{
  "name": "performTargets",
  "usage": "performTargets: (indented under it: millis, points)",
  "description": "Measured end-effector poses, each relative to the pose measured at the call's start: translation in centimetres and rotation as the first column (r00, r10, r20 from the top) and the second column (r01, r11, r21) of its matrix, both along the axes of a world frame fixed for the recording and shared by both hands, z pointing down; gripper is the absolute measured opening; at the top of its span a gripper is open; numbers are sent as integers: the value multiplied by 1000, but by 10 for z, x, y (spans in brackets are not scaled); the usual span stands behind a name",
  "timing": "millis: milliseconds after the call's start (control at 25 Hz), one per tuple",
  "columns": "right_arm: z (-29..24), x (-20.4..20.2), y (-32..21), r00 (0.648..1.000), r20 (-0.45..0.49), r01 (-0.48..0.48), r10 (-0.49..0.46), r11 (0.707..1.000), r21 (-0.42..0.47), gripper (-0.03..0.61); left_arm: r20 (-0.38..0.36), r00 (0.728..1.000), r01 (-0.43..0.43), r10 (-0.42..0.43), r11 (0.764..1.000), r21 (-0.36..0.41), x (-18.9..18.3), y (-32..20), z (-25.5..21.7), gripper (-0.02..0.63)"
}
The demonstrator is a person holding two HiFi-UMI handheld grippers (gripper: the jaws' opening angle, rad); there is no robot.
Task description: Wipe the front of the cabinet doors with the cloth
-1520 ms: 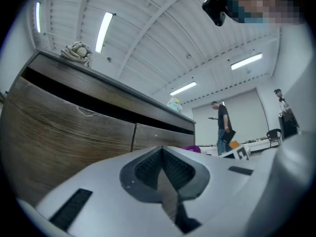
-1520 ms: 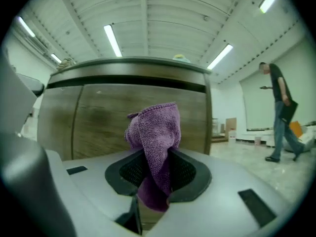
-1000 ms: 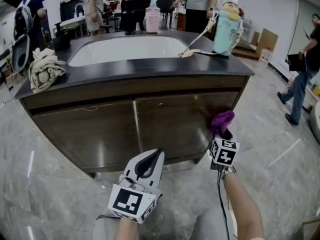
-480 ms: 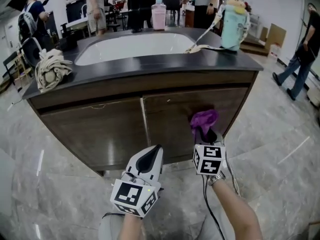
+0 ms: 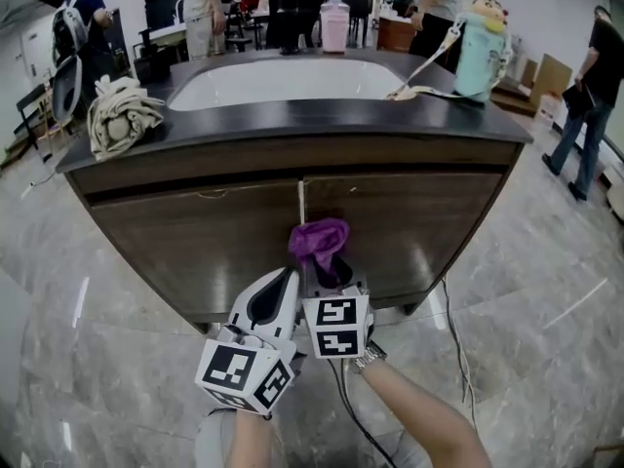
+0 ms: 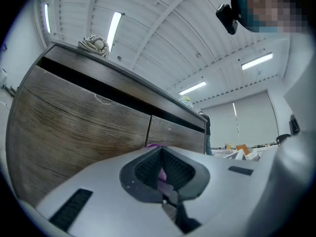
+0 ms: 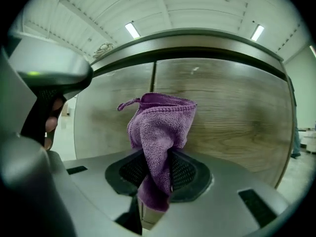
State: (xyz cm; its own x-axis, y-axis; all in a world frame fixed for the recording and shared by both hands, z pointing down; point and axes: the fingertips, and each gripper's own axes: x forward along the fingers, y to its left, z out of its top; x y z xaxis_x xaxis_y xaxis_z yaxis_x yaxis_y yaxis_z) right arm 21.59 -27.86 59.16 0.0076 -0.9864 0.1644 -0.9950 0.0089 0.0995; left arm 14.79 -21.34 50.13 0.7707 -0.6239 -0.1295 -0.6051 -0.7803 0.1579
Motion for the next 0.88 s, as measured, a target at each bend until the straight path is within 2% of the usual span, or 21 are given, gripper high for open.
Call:
performTargets:
  millis: [160, 280, 400, 560, 680, 880]
  points:
    - [6, -21, -5, 998, 19, 53, -53, 999, -2, 112, -9, 1000, 13, -13, 1000, -1, -8, -3, 0, 3]
    - [12, -16, 11, 997, 43, 62, -62, 998, 19, 112, -2, 1000, 4, -4, 1000, 4, -6, -1, 1, 3]
    - [25, 17, 34, 999, 32, -6, 4, 999, 40, 114, -2, 1000, -15, 15, 1000, 16, 1, 3, -1, 3]
    - [53, 95, 62, 987, 3, -163, 163, 986, 35, 114, 40, 998, -55, 53, 997, 50, 15, 14, 3, 3]
    - [75, 167, 84, 948, 3, -320, 320, 947, 22, 114, 56, 995, -88, 84, 994, 60, 28, 22, 7, 3]
    - [103, 262, 122, 838, 66, -540, 541, 841, -36, 114, 110, 987, -125, 116, 989, 80, 47, 33, 15, 3]
